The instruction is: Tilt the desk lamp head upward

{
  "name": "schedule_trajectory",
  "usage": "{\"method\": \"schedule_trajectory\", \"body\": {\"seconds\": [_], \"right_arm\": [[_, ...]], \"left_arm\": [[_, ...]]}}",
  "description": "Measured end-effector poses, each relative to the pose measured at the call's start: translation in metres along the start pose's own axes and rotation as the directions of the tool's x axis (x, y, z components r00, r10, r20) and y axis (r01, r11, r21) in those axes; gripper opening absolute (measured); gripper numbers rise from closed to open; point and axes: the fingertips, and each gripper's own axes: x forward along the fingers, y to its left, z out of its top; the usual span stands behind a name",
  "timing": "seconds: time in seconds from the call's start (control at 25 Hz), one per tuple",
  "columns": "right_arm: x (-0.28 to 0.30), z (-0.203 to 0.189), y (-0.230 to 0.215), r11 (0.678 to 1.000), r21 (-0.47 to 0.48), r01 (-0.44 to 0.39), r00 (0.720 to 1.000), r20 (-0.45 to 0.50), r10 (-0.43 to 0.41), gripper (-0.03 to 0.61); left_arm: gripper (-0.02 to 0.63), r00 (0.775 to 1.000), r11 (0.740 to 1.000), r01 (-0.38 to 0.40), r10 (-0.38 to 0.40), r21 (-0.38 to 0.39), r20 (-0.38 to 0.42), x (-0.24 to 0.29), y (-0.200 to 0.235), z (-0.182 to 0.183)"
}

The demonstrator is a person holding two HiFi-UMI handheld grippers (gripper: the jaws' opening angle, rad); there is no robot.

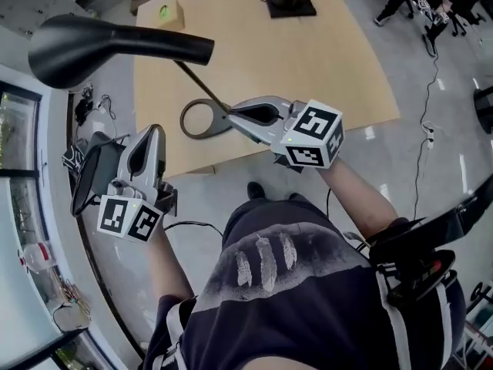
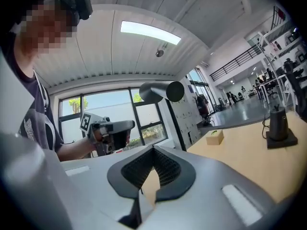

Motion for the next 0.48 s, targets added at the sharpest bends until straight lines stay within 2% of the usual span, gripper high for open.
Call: {"method": "schedule_trajectory", "body": {"seconds": [0.16,0.28,0.48], "right_arm": [[-0.027,0.001,0.010,0.999,-0.003,-0.044,0.999,0.002,0.044,-0.002],[-0.044,0.004,0.018,0.998,-0.007,-0.066,0.998,0.017,0.066,-0.001],[-0.083,-0.009,0.044,0.985,0.047,-0.165,0.986,0.031,0.164,-0.001]], "left_arm": [[0.003,0.999,0.998,0.017,-0.015,0.059,-0.036,0.013,-0.040,0.004],[0.003,0.999,0.998,0.016,-0.013,0.063,-0.046,0.013,-0.068,0.002],[0.003,0.996,0.997,-0.054,0.058,0.052,-0.074,-0.009,-0.118,-0.020]]}}
